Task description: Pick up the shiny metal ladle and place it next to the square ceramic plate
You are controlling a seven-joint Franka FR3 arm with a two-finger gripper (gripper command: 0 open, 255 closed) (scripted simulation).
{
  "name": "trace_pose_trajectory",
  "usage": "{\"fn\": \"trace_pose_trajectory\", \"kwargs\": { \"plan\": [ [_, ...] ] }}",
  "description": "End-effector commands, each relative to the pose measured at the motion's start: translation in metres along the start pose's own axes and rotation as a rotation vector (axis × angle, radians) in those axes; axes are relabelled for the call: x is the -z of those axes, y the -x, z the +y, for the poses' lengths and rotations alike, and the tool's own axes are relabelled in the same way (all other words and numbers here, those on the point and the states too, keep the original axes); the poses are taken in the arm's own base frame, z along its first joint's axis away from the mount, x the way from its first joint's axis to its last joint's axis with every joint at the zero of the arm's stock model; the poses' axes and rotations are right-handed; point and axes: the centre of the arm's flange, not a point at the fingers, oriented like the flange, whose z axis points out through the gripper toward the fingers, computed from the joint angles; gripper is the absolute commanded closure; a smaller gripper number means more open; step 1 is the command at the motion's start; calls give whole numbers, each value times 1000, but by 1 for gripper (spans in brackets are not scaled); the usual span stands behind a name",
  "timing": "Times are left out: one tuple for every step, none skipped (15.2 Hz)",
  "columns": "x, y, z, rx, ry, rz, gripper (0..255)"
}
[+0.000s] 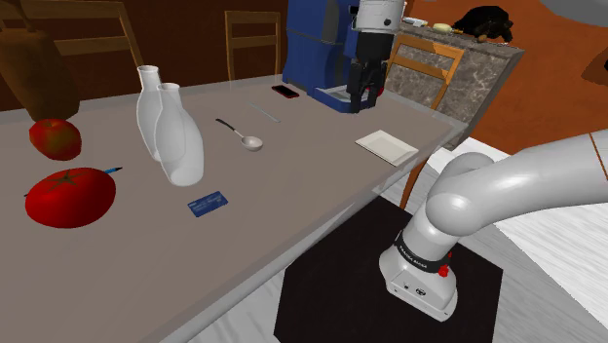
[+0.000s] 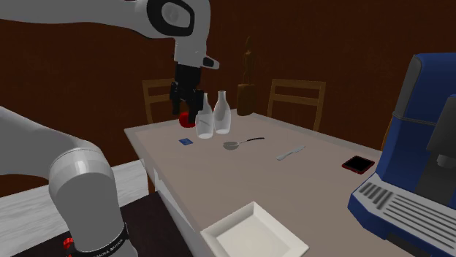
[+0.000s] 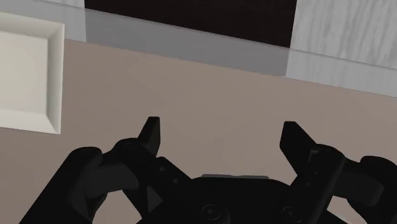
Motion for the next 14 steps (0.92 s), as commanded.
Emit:
{"fn": "trace_pose_trajectory", "kwargs": {
  "plan": [
    [0,0,0,0,0,0,0],
    [-5,-11,-2,-4,-1,5,0],
    [-9,-23,-4,-8,-3,9,0],
    [-14,-34,-6,-12,-4,14,0],
    [-18,-46,-8,-16,-5,19,0],
    [-23,-57,-10,-19,-7,23,0],
    [-27,-69,-12,-23,-8,28,0],
    [-31,-80,-14,-27,-9,33,0],
    [-36,-92,-16,-31,-11,38,0],
    [-40,-104,-18,-35,-12,42,0],
    [-44,-115,-19,-39,-13,47,0],
    [-48,-127,-21,-43,-15,52,0],
    [-52,-139,-23,-47,-16,56,0],
    [-56,-150,-25,-51,-18,61,0]
  ]
}}
